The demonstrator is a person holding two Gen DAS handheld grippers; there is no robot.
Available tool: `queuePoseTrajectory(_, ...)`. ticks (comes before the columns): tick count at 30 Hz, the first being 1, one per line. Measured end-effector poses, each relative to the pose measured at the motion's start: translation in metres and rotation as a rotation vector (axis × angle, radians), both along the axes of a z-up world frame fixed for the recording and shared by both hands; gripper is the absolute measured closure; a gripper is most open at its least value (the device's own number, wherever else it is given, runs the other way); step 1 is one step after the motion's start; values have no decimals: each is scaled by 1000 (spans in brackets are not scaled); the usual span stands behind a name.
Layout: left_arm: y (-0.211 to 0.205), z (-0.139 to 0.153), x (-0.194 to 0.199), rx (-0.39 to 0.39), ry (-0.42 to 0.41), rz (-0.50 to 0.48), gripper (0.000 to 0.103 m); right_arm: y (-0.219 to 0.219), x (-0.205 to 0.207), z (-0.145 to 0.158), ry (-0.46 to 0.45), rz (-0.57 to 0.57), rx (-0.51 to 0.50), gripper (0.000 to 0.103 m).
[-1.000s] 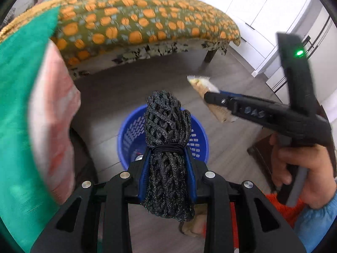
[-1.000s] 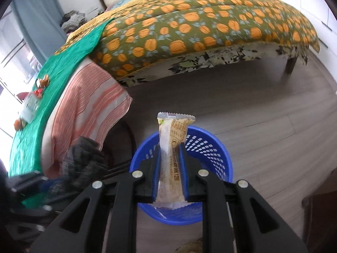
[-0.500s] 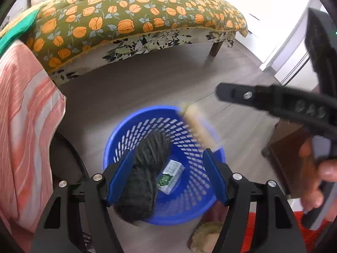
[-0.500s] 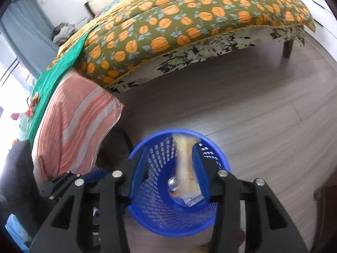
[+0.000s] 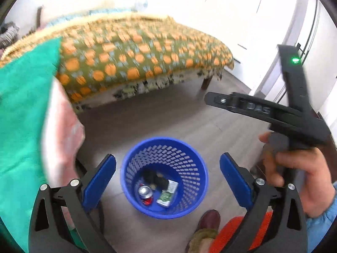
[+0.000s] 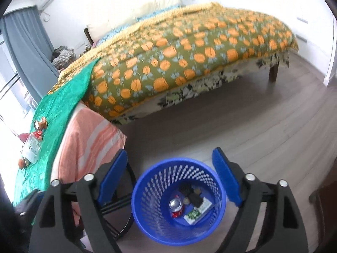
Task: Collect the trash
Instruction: 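Move both tools back over the table toward the snack wrappers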
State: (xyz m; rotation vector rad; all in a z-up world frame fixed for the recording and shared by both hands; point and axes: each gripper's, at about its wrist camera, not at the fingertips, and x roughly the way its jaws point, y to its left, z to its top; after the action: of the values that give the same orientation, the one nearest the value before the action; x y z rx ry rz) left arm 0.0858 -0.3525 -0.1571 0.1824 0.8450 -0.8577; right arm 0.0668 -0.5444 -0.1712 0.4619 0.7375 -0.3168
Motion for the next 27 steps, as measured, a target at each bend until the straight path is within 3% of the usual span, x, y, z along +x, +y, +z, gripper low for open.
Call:
queuePoseTrajectory(5, 53, 24, -22, 69, -103, 35, 5, 45, 10, 19, -54, 42, -134, 12)
queuePoseTrajectory(8, 95, 26, -26, 75, -107, 66, 5, 90, 24, 21, -69, 141, -188, 12)
queuePoseTrajectory(12, 159, 25, -14, 109, -95, 191, 5, 151, 35, 14, -55, 264, -232, 12)
queuePoseTrajectory(22, 315, 27, 58, 177, -89, 602, 5, 300, 36, 9, -85, 558, -303, 12)
queuePoseTrajectory(27, 353, 35, 115, 169, -88, 727, 6, 341, 40, 3, -93, 632, -300, 12)
